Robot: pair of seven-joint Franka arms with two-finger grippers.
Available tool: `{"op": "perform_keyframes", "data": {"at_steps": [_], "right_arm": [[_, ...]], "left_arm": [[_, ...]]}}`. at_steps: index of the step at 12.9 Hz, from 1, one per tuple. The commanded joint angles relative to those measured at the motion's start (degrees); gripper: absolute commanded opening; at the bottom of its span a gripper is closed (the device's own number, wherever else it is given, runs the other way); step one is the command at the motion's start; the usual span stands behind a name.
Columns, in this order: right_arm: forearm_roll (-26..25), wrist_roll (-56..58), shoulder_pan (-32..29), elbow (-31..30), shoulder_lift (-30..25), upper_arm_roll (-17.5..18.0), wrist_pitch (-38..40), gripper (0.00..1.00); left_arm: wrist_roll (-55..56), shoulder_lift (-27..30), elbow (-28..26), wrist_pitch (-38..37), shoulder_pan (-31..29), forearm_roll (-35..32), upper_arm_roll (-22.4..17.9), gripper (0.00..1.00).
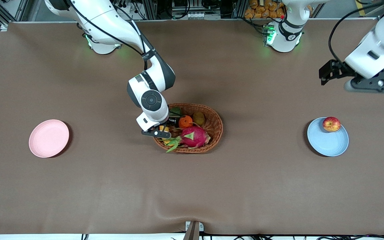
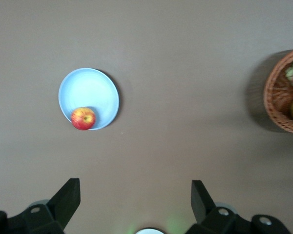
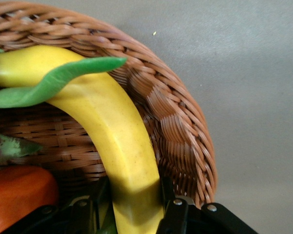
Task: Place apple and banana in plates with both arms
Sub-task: 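Grasp the yellow banana with the right gripper while the left gripper withdraws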
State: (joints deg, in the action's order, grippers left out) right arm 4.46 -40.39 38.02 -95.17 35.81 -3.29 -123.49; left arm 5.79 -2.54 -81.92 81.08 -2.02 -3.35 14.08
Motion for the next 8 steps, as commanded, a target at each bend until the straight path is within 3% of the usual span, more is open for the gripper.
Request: {"op": "perform_keyframes", "data": {"at_steps": [1,3,6,8], "right_arm": [[-0.59,-0.92,-0.58,6.12,-1.53,-0.40,10.51,0.00],[-0.33,-1.18,-1.02,7.46,-3.36,-0.40,15.37,0.00],[-0.15,-0.22,-2.68,7.55,-7.67,-0.40,21.00,0.00],[-0.15,-0.21,-4.18,7.55,-10.48,-0.40,24.34,0.00]], "left_arm": [[0.53,4.55,-4.72,0.83,6.04,3.35,-9.04,1.00],[0.53,7.36,-8.41,1.36,8.61,3.44,-12.31,1.00],[0.62,12.63,-15.87,4.07,8.44,3.44,-12.50,1.00],[-0.25,12.65,-15.64,4.09,8.09,3.26,-13.02,1.00]]}}
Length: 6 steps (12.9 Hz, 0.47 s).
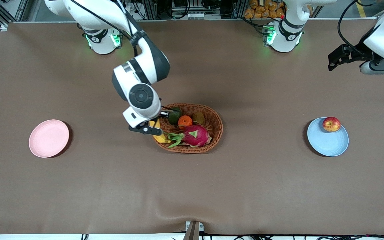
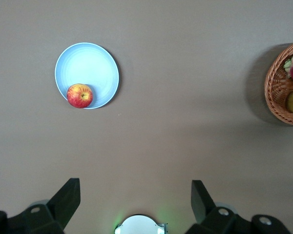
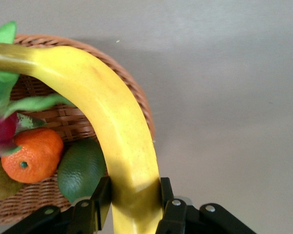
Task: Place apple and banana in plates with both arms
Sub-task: 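Lift the banana with the right gripper and carry it to the pink plate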
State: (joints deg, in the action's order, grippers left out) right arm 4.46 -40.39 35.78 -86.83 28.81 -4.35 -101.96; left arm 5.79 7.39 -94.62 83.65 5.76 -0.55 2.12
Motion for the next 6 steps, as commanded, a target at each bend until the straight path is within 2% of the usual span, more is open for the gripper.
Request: {"op": "perform_keyframes", "data": {"at_steps": [1,6], "right_arm": [[-0.16,0.13,-3.16,-0.80,-4.98,0.57,4.03,0.00],[-0.07,13.46,-14.92,-2.46,-13.33,0.49,8.61,0.00]], "left_arm": [[-0.34,2.54,-2.33,1.52,0.30,0.03,-1.24,1.00],[-0.26,1.22,-0.92,1.43,0.13,-0.33,-1.24,1.00]]}}
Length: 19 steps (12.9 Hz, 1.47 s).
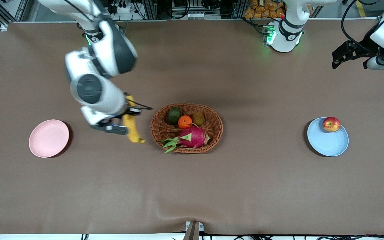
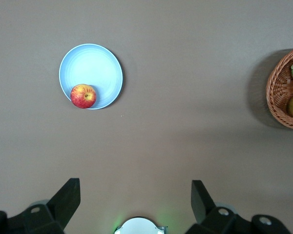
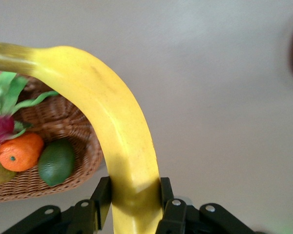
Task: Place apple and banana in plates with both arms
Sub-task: 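Lift the banana with the right gripper and carry it to the pink plate, then lower the banana onto the pink plate and open the right gripper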
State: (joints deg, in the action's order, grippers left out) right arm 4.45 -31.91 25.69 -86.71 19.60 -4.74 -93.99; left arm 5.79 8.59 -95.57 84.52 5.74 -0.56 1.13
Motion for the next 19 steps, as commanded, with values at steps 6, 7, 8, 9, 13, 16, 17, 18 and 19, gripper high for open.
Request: {"op": "perform_keyframes", "data": {"at_steps": [6,7,8,9,13,16,17,18,19], "right_arm": [[-0.49,21.43,-21.79,-6.80,-5.36,0.78,-0.32,0.00],[-0.40,23.37,-23.83,-7.15,-5.36,0.78,-0.32,0.00],[-0.40,25.56,-26.20,-8.03,-5.27,0.78,-0.75,0.00],[-0.23,29.07,-28.39,-9.52,-5.36,0.78,-2.06,0.00],[-0.23,38.84,-35.43,-19.44,-4.92,0.69,-14.17,0.00],[-0.23,43.24,-38.51,-23.24,-3.00,0.69,-22.27,0.00],[-0.23,44.73,-39.05,-23.24,-1.68,0.69,-23.77,0.00],[-0.23,47.10,-40.01,-23.33,-0.19,0.69,-26.22,0.00],[-0.23,49.90,-41.32,-23.24,1.04,0.69,-27.99,0.00]], "left_arm": [[0.19,-0.33,1.70,-0.76,0.15,-0.24,0.27,1.00],[0.28,-0.32,1.79,-1.54,0.15,-0.23,0.19,1.00],[-0.07,-0.32,1.87,-2.07,0.06,-0.32,0.10,1.00],[-0.07,-0.41,1.70,-2.08,0.06,-0.32,0.10,1.00],[0.63,0.03,1.79,-2.16,0.49,-0.32,0.36,1.00],[0.45,0.38,1.96,-2.25,0.32,-0.32,1.24,1.00],[0.37,0.38,1.96,-2.34,0.23,-0.32,1.24,1.00],[0.45,0.38,2.05,-2.25,0.32,-0.32,1.24,1.00],[0.45,0.38,2.14,-2.17,0.49,-0.32,1.24,1.00]]}}
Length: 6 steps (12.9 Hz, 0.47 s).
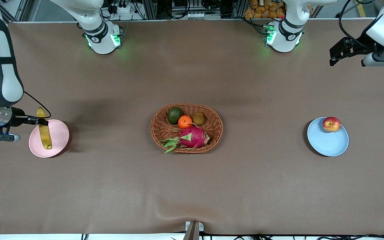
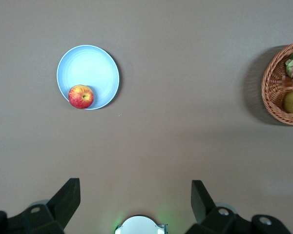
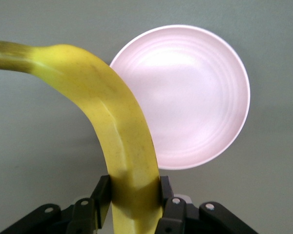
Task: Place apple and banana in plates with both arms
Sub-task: 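Lower the banana onto the pink plate and open the right gripper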
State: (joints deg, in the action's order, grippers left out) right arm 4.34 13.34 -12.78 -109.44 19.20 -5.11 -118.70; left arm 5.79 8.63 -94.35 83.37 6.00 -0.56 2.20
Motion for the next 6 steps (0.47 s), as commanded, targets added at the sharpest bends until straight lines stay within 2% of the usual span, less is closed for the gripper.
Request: {"op": "perform_keyframes", "data": {"at_steps": [1,6], "right_arm": [[-0.13,7.03,-4.09,-0.42,2.58,1.06,-4.60,0.00],[0.05,8.46,-5.77,-0.60,6.02,1.15,-7.60,0.00]], "left_arm": [[0.45,0.16,1.18,-0.93,0.24,-0.32,0.17,1.00],[0.45,0.07,1.19,-0.84,0.24,-0.32,0.17,1.00]]}}
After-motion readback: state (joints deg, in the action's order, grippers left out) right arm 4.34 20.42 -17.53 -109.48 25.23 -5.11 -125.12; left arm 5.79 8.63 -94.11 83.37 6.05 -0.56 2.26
